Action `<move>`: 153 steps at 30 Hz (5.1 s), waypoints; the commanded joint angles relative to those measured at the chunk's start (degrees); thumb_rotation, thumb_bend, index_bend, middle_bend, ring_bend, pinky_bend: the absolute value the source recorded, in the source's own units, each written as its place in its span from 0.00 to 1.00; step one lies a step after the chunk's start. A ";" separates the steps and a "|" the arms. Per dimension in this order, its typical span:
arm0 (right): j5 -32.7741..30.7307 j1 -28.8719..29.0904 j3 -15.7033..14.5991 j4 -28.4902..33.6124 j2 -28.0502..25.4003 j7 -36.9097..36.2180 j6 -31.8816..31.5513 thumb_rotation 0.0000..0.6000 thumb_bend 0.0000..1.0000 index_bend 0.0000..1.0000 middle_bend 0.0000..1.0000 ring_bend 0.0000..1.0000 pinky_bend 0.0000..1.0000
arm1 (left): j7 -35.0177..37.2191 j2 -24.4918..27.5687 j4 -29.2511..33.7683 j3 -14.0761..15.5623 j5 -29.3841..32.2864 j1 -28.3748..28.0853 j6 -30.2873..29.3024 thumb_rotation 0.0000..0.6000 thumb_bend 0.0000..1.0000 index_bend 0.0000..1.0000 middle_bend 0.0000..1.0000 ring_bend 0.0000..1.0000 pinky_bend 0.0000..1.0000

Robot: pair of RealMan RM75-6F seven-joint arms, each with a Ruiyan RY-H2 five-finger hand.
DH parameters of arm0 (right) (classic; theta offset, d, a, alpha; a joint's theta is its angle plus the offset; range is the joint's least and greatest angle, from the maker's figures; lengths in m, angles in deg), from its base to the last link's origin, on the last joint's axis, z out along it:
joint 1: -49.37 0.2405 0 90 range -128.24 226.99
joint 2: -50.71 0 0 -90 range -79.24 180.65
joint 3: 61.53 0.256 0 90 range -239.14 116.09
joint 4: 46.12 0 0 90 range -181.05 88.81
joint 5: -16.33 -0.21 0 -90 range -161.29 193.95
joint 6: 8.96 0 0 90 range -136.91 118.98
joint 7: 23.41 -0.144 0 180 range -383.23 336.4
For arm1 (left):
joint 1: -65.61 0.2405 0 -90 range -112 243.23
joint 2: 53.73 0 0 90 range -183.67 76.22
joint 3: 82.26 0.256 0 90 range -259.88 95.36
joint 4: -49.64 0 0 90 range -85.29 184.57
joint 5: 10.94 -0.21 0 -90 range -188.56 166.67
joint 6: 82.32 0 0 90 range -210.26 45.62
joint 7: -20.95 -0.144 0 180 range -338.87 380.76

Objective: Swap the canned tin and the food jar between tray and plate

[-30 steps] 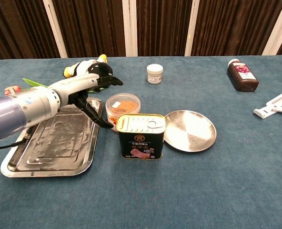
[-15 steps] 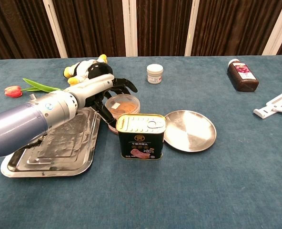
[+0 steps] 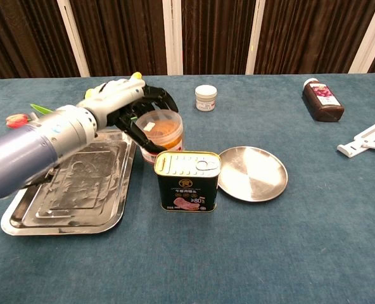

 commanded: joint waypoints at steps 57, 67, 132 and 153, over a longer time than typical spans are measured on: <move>-0.95 21.81 2.39 16.42 4.80 3.18 24.30 1.00 0.00 0.03 0.00 0.02 0.00 | -0.34 29.55 10.96 16.28 -22.03 34.14 -36.65 1.00 0.04 0.13 0.02 0.00 0.15; -18.98 28.81 5.03 13.77 16.53 20.45 19.99 1.00 0.00 0.06 0.06 0.08 0.00 | 3.18 30.24 9.51 14.84 -20.97 35.45 -36.19 1.00 0.11 0.14 0.05 0.00 0.15; -25.30 31.03 13.09 -1.86 24.82 14.56 13.07 1.00 0.35 0.68 0.58 0.63 0.17 | 5.71 29.65 9.05 9.30 -20.38 38.80 -37.12 1.00 0.21 0.17 0.07 0.02 0.15; -18.77 28.60 8.65 -6.53 22.93 5.71 18.93 1.00 0.34 0.55 0.52 0.51 0.08 | 2.98 27.91 8.72 8.70 -20.33 38.88 -36.92 1.00 0.21 0.17 0.07 0.02 0.15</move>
